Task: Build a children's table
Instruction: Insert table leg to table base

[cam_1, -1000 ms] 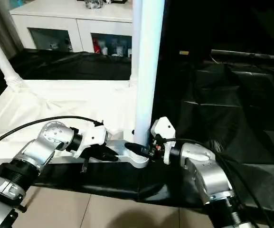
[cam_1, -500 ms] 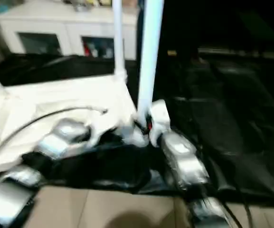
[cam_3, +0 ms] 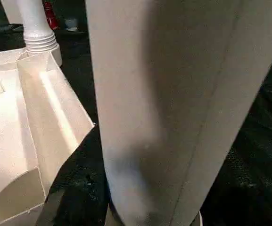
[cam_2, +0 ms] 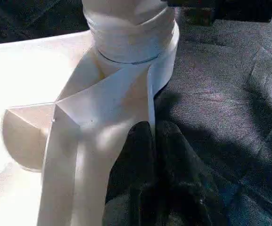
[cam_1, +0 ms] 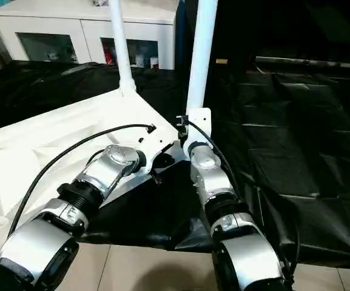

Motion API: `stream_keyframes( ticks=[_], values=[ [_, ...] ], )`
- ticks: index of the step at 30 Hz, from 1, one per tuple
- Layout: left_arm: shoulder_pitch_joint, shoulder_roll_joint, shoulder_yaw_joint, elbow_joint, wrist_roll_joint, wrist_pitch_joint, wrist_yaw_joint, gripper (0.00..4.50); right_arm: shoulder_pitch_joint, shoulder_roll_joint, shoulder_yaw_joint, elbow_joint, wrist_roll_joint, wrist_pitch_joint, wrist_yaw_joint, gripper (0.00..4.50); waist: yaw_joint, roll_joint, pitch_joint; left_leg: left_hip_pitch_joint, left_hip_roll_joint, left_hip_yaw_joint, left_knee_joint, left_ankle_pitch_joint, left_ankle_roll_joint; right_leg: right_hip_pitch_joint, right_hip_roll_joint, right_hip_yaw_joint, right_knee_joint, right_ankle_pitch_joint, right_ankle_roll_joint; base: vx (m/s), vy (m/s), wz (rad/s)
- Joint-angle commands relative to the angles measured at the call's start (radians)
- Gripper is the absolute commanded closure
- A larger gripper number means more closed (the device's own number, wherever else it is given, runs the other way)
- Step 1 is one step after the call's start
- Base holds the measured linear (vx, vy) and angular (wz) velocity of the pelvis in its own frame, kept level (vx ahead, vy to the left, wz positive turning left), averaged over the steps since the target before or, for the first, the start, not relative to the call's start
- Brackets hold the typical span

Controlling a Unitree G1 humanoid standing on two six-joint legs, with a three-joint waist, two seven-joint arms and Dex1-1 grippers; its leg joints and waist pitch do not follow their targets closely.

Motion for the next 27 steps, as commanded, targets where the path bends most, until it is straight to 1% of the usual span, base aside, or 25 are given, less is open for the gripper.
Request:
stream_keyframes(
  ticks=[1, 2, 4, 6, 7, 9, 11, 12, 13, 14, 16, 17, 18, 19, 20, 21, 22, 23, 24, 25, 26, 27],
  values=[
    [-0.018, 0.018, 0.003, 0.008, 0.014, -0.004, 0.001, 4.5, 0.046, -0.003, -0.024, 0.129, -0.014, 0.056, -0.025, 2.59, 0.005, -0.002, -0.049, -0.022, 0.022, 0.009, -0.078, -0.268, 0.063, 0.05, -0.067, 0.057, -0.09, -0.408, -0.158, 0.0, 0.0, 0.0],
    [-0.019, 0.019, 0.003, 0.011, 0.015, -0.005, 0.003, 4.5, 0.04, -0.001, -0.027, 0.14, -0.013, 0.05, -0.028, 2.59, 0.006, 0.001, -0.049, -0.02, 0.022, 0.009, -0.077, -0.276, 0.063, 0.048, -0.067, 0.057, -0.092, -0.42, -0.154, 0.0, 0.0, 0.0],
    [-0.021, 0.02, 0.004, 0.016, 0.013, -0.007, 0.003, 4.5, 0.029, -0.005, -0.013, 0.157, -0.03, 0.033, -0.026, 2.59, 0.003, -0.001, -0.048, -0.019, 0.021, 0.009, -0.078, -0.292, 0.061, 0.046, -0.067, 0.055, -0.098, -0.453, -0.141, 0.0, 0.0, 0.0],
    [-0.015, 0.024, 0.001, 0.015, 0.014, -0.014, 0.0, 4.5, 0.023, -0.001, -0.019, 0.166, -0.024, 0.012, -0.012, 2.59, 0.002, 0.0, -0.048, -0.019, 0.021, 0.009, -0.079, -0.292, 0.062, 0.046, -0.067, 0.054, -0.1, -0.46, -0.135, 0.0, 0.0, 0.0],
    [-0.014, 0.026, 0.0, 0.014, 0.013, -0.017, -0.002, 4.5, 0.02, 0.0, -0.016, 0.17, -0.027, 0.004, -0.011, 2.59, 0.002, -0.002, -0.048, -0.02, 0.021, 0.009, -0.08, -0.29, 0.063, 0.046, -0.067, 0.055, -0.101, -0.461, -0.133, 0.0, 0.0, 0.0],
    [-0.013, 0.029, -0.002, 0.014, 0.013, -0.021, -0.006, 4.5, 0.019, 0.005, -0.029, 0.171, -0.012, -0.005, 0.005, 2.59, 0.001, 0.002, -0.048, -0.021, 0.022, 0.008, -0.081, -0.288, 0.063, 0.046, -0.067, 0.055, -0.099, -0.452, -0.136, 0.0, 0.0, 0.0],
    [-0.011, 0.031, -0.002, 0.012, 0.012, -0.024, -0.007, 4.5, 0.017, 0.004, -0.028, 0.171, -0.013, -0.015, 0.005, 2.59, 0.0, -0.001, -0.048, -0.021, 0.022, 0.009, -0.081, -0.289, 0.064, 0.045, -0.067, 0.055, -0.099, -0.447, -0.14, 0.0, 0.0, 0.0],
    [-0.011, 0.033, -0.002, 0.012, 0.012, -0.028, -0.008, 4.5, 0.016, 0.004, -0.025, 0.166, -0.013, -0.025, 0.022, 2.24, 0.0, 0.002, -0.048, -0.021, 0.022, 0.009, -0.081, -0.291, 0.065, 0.045, -0.067, 0.055, -0.098, -0.448, -0.142, 0.0, 0.0, 0.0],
    [-0.011, 0.034, -0.002, 0.011, 0.012, -0.03, -0.011, 4.5, 0.016, 0.005, -0.025, 0.162, -0.012, -0.028, 0.026, 2.24, -0.001, 0.001, -0.048, -0.021, 0.022, 0.009, -0.081, -0.295, 0.065, 0.045, -0.067, 0.055, -0.099, -0.45, -0.142, 0.0, 0.0, 0.0],
    [-0.01, 0.035, -0.004, 0.01, 0.012, -0.032, -0.014, 4.5, 0.015, 0.006, -0.026, 0.158, -0.01, -0.031, 0.031, 1.89, -0.002, 0.001, -0.047, -0.021, 0.022, 0.008, -0.081, -0.297, 0.065, 0.045, -0.066, 0.055, -0.099, -0.451, -0.142, 0.0, 0.0, 0.0],
    [-0.009, 0.037, -0.005, 0.01, 0.011, -0.039, -0.02, 4.5, 0.011, -0.003, 0.006, 0.151, -0.046, -0.04, 0.035, 1.84, -0.001, 0.002, -0.049, -0.021, 0.023, 0.008, -0.081, -0.293, 0.066, 0.044, -0.066, 0.056, -0.099, -0.443, -0.147, 0.0, 0.0, 0.0],
    [-0.01, 0.039, -0.006, 0.011, 0.011, -0.045, -0.019, 4.5, 0.009, -0.005, 0.007, 0.143, -0.048, -0.044, 0.038, 1.64, 0.001, 0.0, -0.052, -0.021, 0.023, 0.01, -0.079, -0.273, 0.067, 0.044, -0.068, 0.059, -0.096, -0.414, -0.159, 0.0, 0.0, 0.0],
    [-0.01, 0.039, -0.006, 0.011, 0.011, -0.047, -0.02, 4.5, 0.009, -0.006, 0.009, 0.139, -0.051, -0.046, 0.04, 1.64, 0.003, 0.0, -0.054, -0.023, 0.024, 0.01, -0.079, -0.253, 0.069, 0.047, -0.068, 0.06, -0.092, -0.389, -0.166, 0.0, 0.0, 0.0],
    [-0.01, 0.042, -0.007, 0.013, 0.012, -0.063, -0.022, 4.5, 0.01, -0.012, 0.019, 0.118, -0.062, -0.057, 0.051, 1.44, 0.005, 0.003, -0.053, -0.026, 0.026, 0.012, -0.079, -0.229, 0.076, 0.047, -0.067, 0.061, -0.088, -0.353, -0.177, 0.0, 0.0, 0.0],
    [-0.01, 0.042, -0.007, 0.013, 0.012, -0.063, -0.022, 4.5, 0.01, -0.012, 0.019, 0.118, -0.062, -0.057, 0.051, 1.44, 0.005, 0.003, -0.056, -0.027, 0.026, 0.012, -0.078, -0.215, 0.078, 0.05, -0.067, 0.061, -0.085, -0.332, -0.182, 0.0, 0.0, 0.0],
    [-0.01, 0.043, -0.008, 0.012, 0.012, -0.068, -0.026, 4.5, 0.015, -0.013, 0.019, 0.092, -0.059, -0.061, 0.065, 1.35, 0.008, 0.006, -0.061, -0.029, 0.027, 0.013, -0.074, -0.178, 0.088, 0.052, -0.067, 0.062, -0.078, -0.274, -0.197, 0.0, 0.0, 0.0],
    [-0.009, 0.046, -0.01, 0.007, 0.01, -0.08, -0.037, 4.5, 0.024, -0.015, 0.017, 0.057, -0.05, -0.06, 0.085, 1.35, 0.009, 0.004, -0.062, -0.031, 0.028, 0.013, -0.073, -0.153, 0.094, 0.053, -0.068, 0.064, -0.074, -0.242, -0.205, 0.0, 0.0, 0.0],
    [-0.008, 0.046, -0.01, 0.006, 0.009, -0.081, -0.041, 4.5, 0.027, -0.016, 0.018, 0.047, -0.05, -0.06, 0.09, 1.14, 0.014, 0.004, -0.063, -0.035, 0.028, 0.015, -0.07, -0.113, 0.11, 0.056, -0.066, 0.063, -0.068, -0.191, -0.214, 0.0, 0.0, 0.0],
    [-0.003, 0.054, -0.017, -0.008, 0.008, -0.103, -0.064, 4.5, 0.061, -0.032, 0.027, -0.055, -0.042, -0.051, 0.137, 1.14, 0.017, 0.009, -0.065, -0.034, 0.028, 0.016, -0.068, -0.089, 0.121, 0.056, -0.066, 0.063, -0.063, -0.151, -0.226, 0.0, 0.0, 0.0],
    [0.004, 0.061, -0.021, -0.018, 0.005, -0.114, -0.087, 4.5, 0.09, -0.047, 0.035, -0.132, -0.033, -0.041, 0.18, 0.96, 0.019, 0.006, -0.068, -0.034, 0.03, 0.017, -0.064, -0.06, 0.136, 0.059, -0.065, 0.063, -0.056, -0.102, -0.233, 0.0, 0.0, 0.0],
    [0.004, 0.061, -0.021, -0.018, 0.005, -0.114, -0.087, 4.5, 0.09, -0.047, 0.035, -0.132, -0.033, -0.041, 0.18, 0.96, 0.021, 0.005, -0.069, -0.034, 0.031, 0.018, -0.063, -0.043, 0.147, 0.061, -0.064, 0.063, -0.054, -0.073, -0.238, 0.0, 0.0, 0.0],
    [0.008, 0.065, -0.022, -0.025, 0.002, -0.114, -0.102, 4.5, 0.115, -0.06, 0.043, -0.191, -0.028, -0.035, 0.214, 0.81, 0.021, 0.004, -0.069, -0.035, 0.031, 0.022, -0.061, -0.025, 0.166, 0.06, -0.062, 0.063, -0.048, -0.035, -0.25, 0.0, 0.0, 0.0]
  ],
)
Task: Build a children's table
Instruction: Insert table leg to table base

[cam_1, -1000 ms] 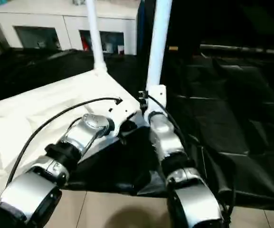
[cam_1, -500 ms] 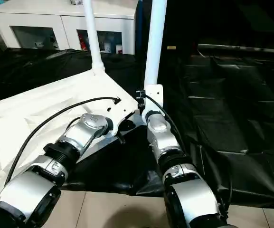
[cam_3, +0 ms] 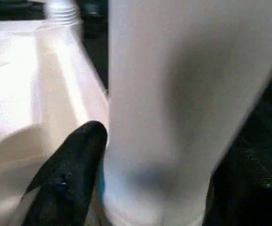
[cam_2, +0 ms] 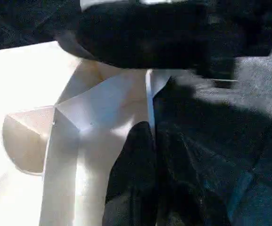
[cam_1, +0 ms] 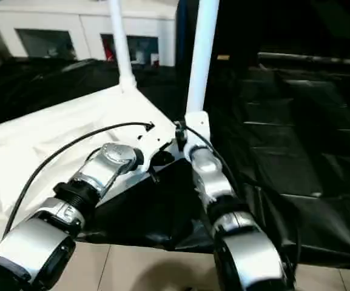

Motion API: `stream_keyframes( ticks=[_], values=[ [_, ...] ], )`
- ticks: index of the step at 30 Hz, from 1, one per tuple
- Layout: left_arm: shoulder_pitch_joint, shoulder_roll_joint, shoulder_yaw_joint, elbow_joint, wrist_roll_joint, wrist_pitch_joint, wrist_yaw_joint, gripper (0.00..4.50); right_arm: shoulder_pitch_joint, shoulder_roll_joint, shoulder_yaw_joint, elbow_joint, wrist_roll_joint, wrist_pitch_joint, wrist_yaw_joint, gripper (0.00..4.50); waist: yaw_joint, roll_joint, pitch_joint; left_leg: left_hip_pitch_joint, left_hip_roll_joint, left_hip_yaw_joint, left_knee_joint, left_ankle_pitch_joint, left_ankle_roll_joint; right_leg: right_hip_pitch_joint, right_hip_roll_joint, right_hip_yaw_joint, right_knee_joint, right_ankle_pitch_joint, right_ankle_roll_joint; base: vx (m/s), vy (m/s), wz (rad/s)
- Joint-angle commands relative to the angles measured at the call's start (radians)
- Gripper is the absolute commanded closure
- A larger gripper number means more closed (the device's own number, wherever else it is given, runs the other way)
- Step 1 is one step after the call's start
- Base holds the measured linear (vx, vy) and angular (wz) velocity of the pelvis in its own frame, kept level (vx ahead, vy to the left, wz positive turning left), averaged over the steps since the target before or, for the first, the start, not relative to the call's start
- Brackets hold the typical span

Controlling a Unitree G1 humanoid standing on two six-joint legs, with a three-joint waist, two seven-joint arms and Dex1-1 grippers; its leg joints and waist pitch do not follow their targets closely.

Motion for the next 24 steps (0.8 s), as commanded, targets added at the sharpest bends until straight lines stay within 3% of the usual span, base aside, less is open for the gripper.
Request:
stream_keyframes(
  ticks=[1, 5, 8, 13, 18, 19, 21, 22, 24],
  values=[
    [0.015, 0.023, -0.023, -0.021, 0.008, -0.045, -0.042, 4.5, 0.036, -0.026, 0.017, -0.154, 0.026, 0.05, 0.073, 0.81, 0.01, -0.002, -0.072, -0.01, 0.022, 0.008, -0.056, -0.025, 0.171, 0.08, -0.062, 0.063, -0.045, -0.03, -0.245, 0.0, 0.0, 0.0],
    [0.039, 0.046, -0.035, -0.042, -0.003, -0.093, -0.119, 4.5, 0.179, -0.118, 0.06, -0.412, 0.071, 0.17, 0.22, 0.39, 0.026, -0.005, -0.066, -0.004, 0.026, 0.014, -0.058, -0.029, 0.184, 0.078, -0.06, 0.067, -0.051, -0.067, -0.228, 0.0, 0.0, 0.0],
    [0.06, 0.064, -0.042, -0.069, -0.018, -0.117, -0.188, 4.5, 0.265, -0.183, 0.083, -0.565, 0.1, 0.234, 0.31, 0.1, 0.035, -0.006, -0.066, -0.002, 0.028, 0.018, -0.061, -0.069, 0.161, 0.078, -0.062, 0.072, -0.056, -0.123, -0.209, 0.0, 0.0, 0.0],
    [0.155, 0.16, -0.085, -0.19, -0.086, -0.215, -0.468, 4.5, 0.421, -0.393, 0.147, -0.832, 0.175, 0.361, 0.559, 0.01, 0.042, -0.002, -0.062, -0.001, 0.029, 0.019, -0.068, -0.125, 0.124, 0.077, -0.06, 0.077, -0.061, -0.184, -0.185, 0.0, 0.0, 0.0],
    [0.191, 0.201, -0.093, -0.243, -0.121, -0.211, -0.571, 4.5, 0.482, -0.471, 0.161, -0.92, 0.209, 0.406, 0.652, 0.01, 0.048, -0.003, -0.059, 0.009, 0.031, 0.026, -0.071, -0.184, 0.092, 0.065, -0.06, 0.081, -0.074, -0.29, -0.157, 0.0, 0.0, 0.0],
    [0.207, 0.223, -0.097, -0.271, -0.135, -0.212, -0.616, 4.5, 0.503, -0.493, 0.157, -0.942, 0.218, 0.424, 0.681, 0.01, 0.051, -0.014, -0.058, 0.013, 0.033, 0.029, -0.072, -0.178, 0.092, 0.062, -0.06, 0.085, -0.074, -0.298, -0.15, 0.0, 0.0, 0.0],
    [0.211, 0.231, -0.1, -0.282, -0.139, -0.209, -0.63, 4.5, 0.509, -0.507, 0.163, -0.943, 0.212, 0.43, 0.696, 0.01, 0.05, -0.01, -0.06, 0.005, 0.033, 0.028, -0.071, -0.148, 0.092, 0.064, -0.06, 0.087, -0.067, -0.273, -0.157, 0.0, 0.0, 0.0],
    [0.211, 0.231, -0.1, -0.282, -0.139, -0.209, -0.63, 4.5, 0.509, -0.507, 0.163, -0.943, 0.212, 0.43, 0.696, 0.01, 0.053, -0.007, -0.062, 0.009, 0.033, 0.029, -0.068, -0.139, 0.092, 0.06, -0.059, 0.087, -0.066, -0.257, -0.162, 0.0, 0.0, 0.0],
    [0.215, 0.236, -0.101, -0.292, -0.141, -0.208, -0.638, 4.5, 0.514, -0.523, 0.171, -0.949, 0.213, 0.439, 0.714, 0.01, 0.051, -0.009, -0.061, 0.007, 0.031, 0.03, -0.067, -0.134, 0.092, 0.063, -0.058, 0.087, -0.063, -0.242, -0.167, 0.0, 0.0, 0.0]
  ],
)
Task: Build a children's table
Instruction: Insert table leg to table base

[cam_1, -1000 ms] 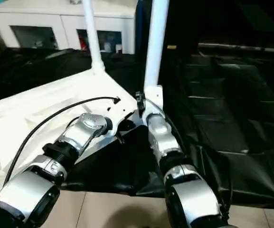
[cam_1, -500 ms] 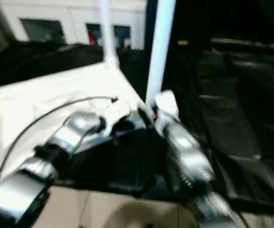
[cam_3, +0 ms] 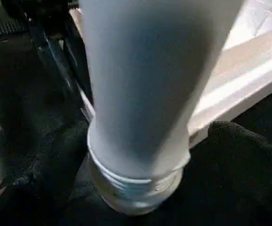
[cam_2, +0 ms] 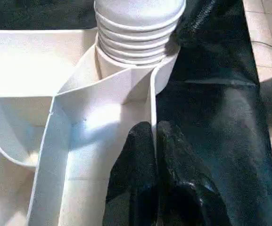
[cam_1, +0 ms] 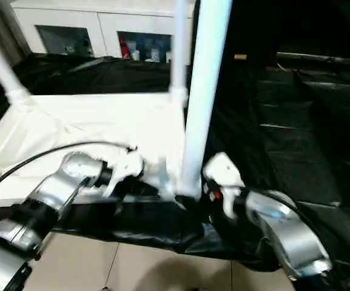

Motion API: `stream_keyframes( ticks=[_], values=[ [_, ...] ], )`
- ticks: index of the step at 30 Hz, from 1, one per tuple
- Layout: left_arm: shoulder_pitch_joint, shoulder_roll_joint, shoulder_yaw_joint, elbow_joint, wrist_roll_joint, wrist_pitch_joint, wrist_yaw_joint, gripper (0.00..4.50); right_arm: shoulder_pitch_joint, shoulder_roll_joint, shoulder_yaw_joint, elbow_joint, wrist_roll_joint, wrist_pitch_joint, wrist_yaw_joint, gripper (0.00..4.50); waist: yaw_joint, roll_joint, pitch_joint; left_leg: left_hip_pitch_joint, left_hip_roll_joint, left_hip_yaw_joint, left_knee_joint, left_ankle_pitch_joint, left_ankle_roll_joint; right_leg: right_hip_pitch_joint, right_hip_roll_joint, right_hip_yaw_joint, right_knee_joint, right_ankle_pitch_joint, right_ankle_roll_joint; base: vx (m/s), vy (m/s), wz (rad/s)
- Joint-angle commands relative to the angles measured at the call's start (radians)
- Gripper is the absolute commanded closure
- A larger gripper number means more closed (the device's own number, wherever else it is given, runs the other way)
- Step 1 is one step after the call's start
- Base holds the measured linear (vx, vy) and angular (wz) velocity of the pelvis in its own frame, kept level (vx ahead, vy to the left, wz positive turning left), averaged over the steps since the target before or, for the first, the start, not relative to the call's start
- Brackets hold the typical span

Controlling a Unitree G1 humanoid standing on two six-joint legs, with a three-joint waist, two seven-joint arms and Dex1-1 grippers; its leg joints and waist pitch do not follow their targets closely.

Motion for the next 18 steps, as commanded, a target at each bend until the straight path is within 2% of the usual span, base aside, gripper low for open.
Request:
stream_keyframes(
  ticks=[1, 2, 3, 5, 7, 9, 10, 11, 18],
  values=[
    [0.004, 0.004, -0.015, -0.033, -0.014, -0.01, -0.037, 4.5, 0.004, -0.021, 0.01, -0.023, 0.01, 0.024, 0.024, 0.01, 0.001, -0.014, -0.062, -0.005, 0.026, 0.0, -0.065, -0.122, 0.096, 0.065, -0.059, 0.06, -0.064, -0.242, -0.17, 0.0, 0.0, 0.0],
    [0.006, 0.005, -0.016, -0.036, -0.013, -0.009, -0.04, 4.5, -0.005, -0.013, 0.011, -0.009, 0.011, 0.028, 0.016, 0.01, 0.001, -0.015, -0.063, -0.006, 0.025, 0.0, -0.064, -0.117, 0.097, 0.066, -0.06, 0.06, -0.063, -0.241, -0.168, 0.0, 0.0, 0.0],
    [0.008, 0.007, -0.016, -0.04, -0.012, -0.009, -0.043, 4.5, -0.013, -0.005, 0.01, 0.003, 0.008, 0.028, 0.01, 0.3, 0.001, -0.014, -0.064, -0.008, 0.024, -0.001, -0.064, -0.106, 0.098, 0.067, -0.06, 0.059, -0.062, -0.237, -0.166, 0.0, 0.0, 0.0],
    [0.008, 0.009, -0.016, -0.039, -0.009, -0.011, -0.042, 4.5, -0.025, 0.007, 0.011, 0.018, 0.005, 0.027, 0.006, 0.3, 0.0, -0.015, -0.066, -0.009, 0.022, 0.0, -0.061, -0.09, 0.1, 0.067, -0.058, 0.058, -0.059, -0.22, -0.169, 0.0, 0.0, 0.0],
    [0.008, 0.011, -0.016, -0.04, -0.006, -0.009, -0.041, 4.5, -0.043, 0.027, 0.013, 0.039, 0.003, 0.026, 0.003, 0.67, 0.001, -0.013, -0.067, -0.007, 0.023, -0.001, -0.061, -0.089, 0.099, 0.066, -0.059, 0.058, -0.057, -0.208, -0.178, 0.0, 0.0, 0.0],
    [0.01, 0.014, -0.017, -0.045, -0.006, -0.003, -0.043, 4.5, -0.054, 0.039, 0.014, 0.05, -0.001, 0.029, 0.002, 0.73, 0.001, -0.013, -0.067, -0.006, 0.024, -0.001, -0.06, -0.089, 0.098, 0.066, -0.058, 0.058, -0.055, -0.193, -0.183, 0.0, 0.0, 0.0],
    [0.01, 0.015, -0.016, -0.045, -0.007, -0.003, -0.043, 4.5, -0.059, 0.044, 0.011, 0.054, 0.002, 0.031, 0.002, 0.77, 0.002, -0.016, -0.068, -0.006, 0.024, -0.001, -0.06, -0.081, 0.099, 0.068, -0.057, 0.059, -0.052, -0.177, -0.186, 0.0, 0.0, 0.0],
    [0.011, 0.015, -0.016, -0.046, -0.008, -0.003, -0.042, 4.5, -0.061, 0.045, 0.011, 0.055, 0.002, 0.031, 0.003, 0.86, 0.002, -0.014, -0.068, -0.007, 0.024, -0.001, -0.06, -0.077, 0.1, 0.068, -0.058, 0.059, -0.051, -0.168, -0.189, 0.0, 0.0, 0.0],
    [0.018, 0.019, -0.017, -0.049, -0.007, -0.001, -0.038, 4.5, -0.062, 0.05, 0.018, 0.061, -0.006, 0.031, 0.01, 1.52, 0.003, -0.018, -0.068, -0.008, 0.022, 0.0, -0.057, -0.078, 0.1, 0.07, -0.059, 0.059, -0.051, -0.187, -0.182, 0.0, 0.0, 0.0]
  ],
)
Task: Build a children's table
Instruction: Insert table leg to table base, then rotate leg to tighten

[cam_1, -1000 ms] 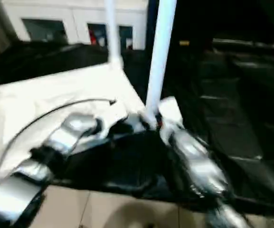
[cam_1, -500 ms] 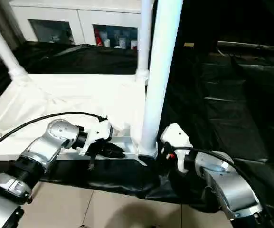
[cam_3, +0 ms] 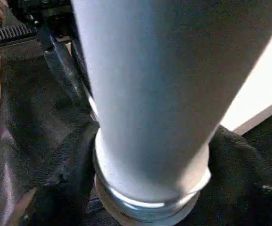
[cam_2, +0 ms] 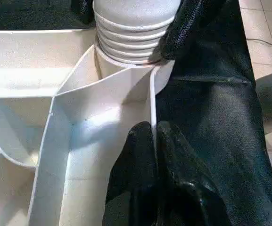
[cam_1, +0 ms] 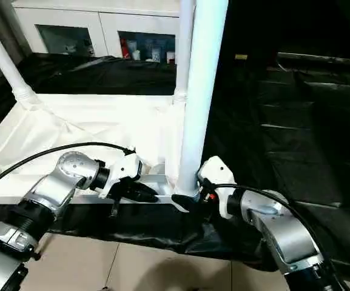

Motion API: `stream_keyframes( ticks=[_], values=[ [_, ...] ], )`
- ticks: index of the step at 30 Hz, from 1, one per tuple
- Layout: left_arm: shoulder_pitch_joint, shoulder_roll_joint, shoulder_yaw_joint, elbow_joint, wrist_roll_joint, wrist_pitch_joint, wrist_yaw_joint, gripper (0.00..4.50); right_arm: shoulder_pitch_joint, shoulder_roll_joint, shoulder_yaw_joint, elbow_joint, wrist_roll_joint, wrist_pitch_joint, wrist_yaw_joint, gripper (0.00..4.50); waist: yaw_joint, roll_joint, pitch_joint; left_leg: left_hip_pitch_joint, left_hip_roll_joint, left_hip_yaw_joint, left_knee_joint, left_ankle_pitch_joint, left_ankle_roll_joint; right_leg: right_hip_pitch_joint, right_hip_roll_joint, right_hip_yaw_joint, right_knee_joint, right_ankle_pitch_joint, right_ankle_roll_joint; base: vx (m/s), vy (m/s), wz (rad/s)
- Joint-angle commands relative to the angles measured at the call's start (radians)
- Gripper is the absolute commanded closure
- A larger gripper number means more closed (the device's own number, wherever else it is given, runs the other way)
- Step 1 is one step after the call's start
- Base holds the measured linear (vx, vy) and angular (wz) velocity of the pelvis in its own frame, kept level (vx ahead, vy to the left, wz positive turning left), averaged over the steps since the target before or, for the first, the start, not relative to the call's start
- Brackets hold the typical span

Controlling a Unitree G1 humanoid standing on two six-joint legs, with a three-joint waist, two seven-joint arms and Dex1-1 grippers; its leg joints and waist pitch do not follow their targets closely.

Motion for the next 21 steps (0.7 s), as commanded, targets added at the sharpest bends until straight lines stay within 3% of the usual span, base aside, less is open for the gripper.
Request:
stream_keyframes(
  ticks=[1, 6, 8, 12, 14, 15, 16, 18, 19, 21],
  values=[
    [0.011, 0.003, -0.018, -0.031, -0.002, -0.004, -0.028, 4.5, -0.015, 0.002, -0.007, 0.017, -0.008, 0.005, -0.004, 1.61, 0.003, -0.018, -0.068, -0.008, 0.021, 0.001, -0.059, -0.08, 0.095, 0.07, -0.059, 0.06, -0.055, -0.189, -0.182, 0.0, 0.0, 0.0],
    [0.002, -0.016, -0.008, 0.008, 0.018, -0.007, 0.038, 4.5, -0.006, 0.051, -0.028, 0.051, -0.019, 0.001, -0.068, 1.71, 0.0, -0.014, -0.068, -0.008, 0.021, 0.001, -0.058, -0.09, 0.085, 0.067, -0.057, 0.059, -0.057, -0.205, -0.176, 0.0, 0.0, 0.0],
    [-0.02, -0.049, 0.003, 0.062, 0.048, -0.006, 0.146, 4.5, -0.01, 0.118, -0.067, 0.097, -0.017, 0.02, -0.172, 1.73, -0.003, -0.017, -0.065, -0.008, 0.017, 0.002, -0.059, -0.114, 0.068, 0.066, -0.055, 0.056, -0.066, -0.252, -0.164, 0.0, 0.0, 0.0],
    [-0.064, -0.109, 0.021, 0.138, 0.08, 0.047, 0.309, 4.5, -0.042, 0.225, -0.118, 0.201, -0.051, 0.02, -0.372, 1.74, -0.005, -0.013, -0.064, 0.001, 0.015, 0.0, -0.062, -0.153, 0.032, 0.058, -0.056, 0.052, -0.078, -0.351, -0.132, 0.0, 0.0, 0.0],
    [-0.102, -0.172, 0.04, 0.195, 0.096, 0.098, 0.454, 4.5, -0.09, 0.322, -0.164, 0.315, -0.073, -0.001, -0.541, 1.75, -0.01, -0.015, -0.063, -0.003, 0.013, -0.004, -0.064, -0.17, 0.02, 0.064, -0.055, 0.049, -0.08, -0.379, -0.115, 0.0, 0.0, 0.0],
    [-0.106, -0.179, 0.042, 0.2, 0.096, 0.103, 0.469, 4.5, -0.096, 0.33, -0.166, 0.327, -0.078, -0.005, -0.558, 1.75, -0.015, -0.012, -0.063, 0.001, 0.011, -0.002, -0.063, -0.183, 0.014, 0.057, -0.056, 0.05, -0.085, -0.398, -0.111, 0.0, 0.0, 0.0],
    [-0.125, -0.214, 0.057, 0.228, 0.094, 0.128, 0.53, 4.5, -0.127, 0.358, -0.169, 0.387, -0.118, -0.027, -0.646, 1.75, -0.02, -0.013, -0.065, 0.0, 0.009, -0.003, -0.062, -0.184, 0.011, 0.059, -0.055, 0.048, -0.086, -0.402, -0.108, 0.0, 0.0, 0.0],
    [-0.153, -0.265, 0.072, 0.266, 0.094, 0.156, 0.609, 4.5, -0.182, 0.416, -0.188, 0.47, -0.139, -0.059, -0.754, 1.75, -0.025, -0.008, -0.067, -0.001, 0.009, -0.005, -0.062, -0.181, 0.012, 0.059, -0.055, 0.047, -0.087, -0.387, -0.113, 0.0, 0.0, 0.0],
    [-0.156, -0.27, 0.073, 0.27, 0.095, 0.157, 0.615, 4.5, -0.188, 0.422, -0.189, 0.479, -0.138, -0.063, -0.759, 1.75, -0.029, -0.01, -0.066, -0.004, 0.008, -0.005, -0.061, -0.18, 0.012, 0.059, -0.054, 0.048, -0.086, -0.38, -0.116, 0.0, 0.0, 0.0],
    [-0.175, -0.304, 0.079, 0.299, 0.099, 0.161, 0.663, 4.5, -0.229, 0.465, -0.203, 0.543, -0.137, -0.086, -0.802, 1.75, -0.03, -0.009, -0.069, -0.004, 0.005, -0.002, -0.059, -0.182, 0.033, 0.059, -0.054, 0.048, -0.088, -0.366, -0.124, 0.0, 0.0, 0.0]
  ],
)
